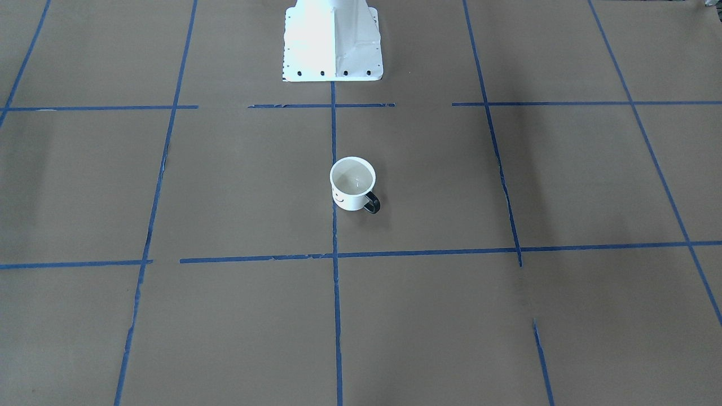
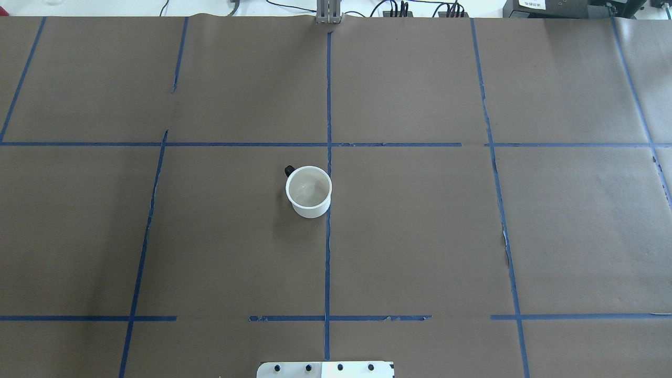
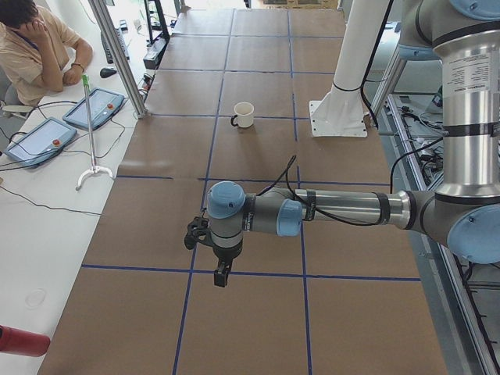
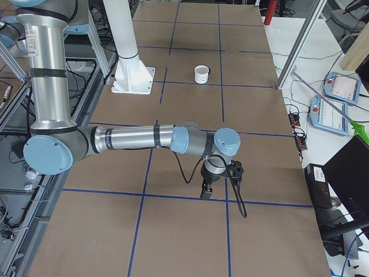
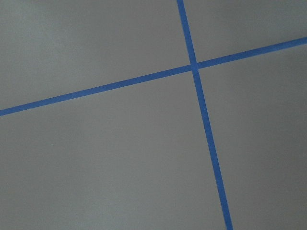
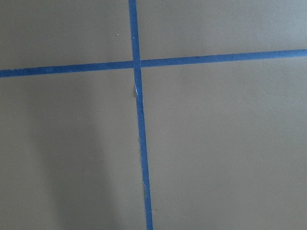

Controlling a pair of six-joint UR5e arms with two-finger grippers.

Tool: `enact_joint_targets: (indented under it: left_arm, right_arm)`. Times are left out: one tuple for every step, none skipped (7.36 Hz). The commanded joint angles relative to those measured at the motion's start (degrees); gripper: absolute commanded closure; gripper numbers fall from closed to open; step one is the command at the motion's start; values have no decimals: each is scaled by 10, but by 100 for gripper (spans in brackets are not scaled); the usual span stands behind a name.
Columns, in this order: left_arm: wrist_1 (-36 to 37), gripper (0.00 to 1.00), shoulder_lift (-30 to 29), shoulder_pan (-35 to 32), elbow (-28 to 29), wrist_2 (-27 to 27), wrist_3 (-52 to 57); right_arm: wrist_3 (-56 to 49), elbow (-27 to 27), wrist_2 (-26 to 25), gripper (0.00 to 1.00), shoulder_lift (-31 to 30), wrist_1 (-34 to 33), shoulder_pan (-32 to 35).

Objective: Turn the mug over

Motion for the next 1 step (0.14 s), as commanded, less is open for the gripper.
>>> enact_joint_targets:
  left_arm:
    - [2,0,1,0,3,0,0]
  right_arm:
    - [0,0,0,0,0,0,0]
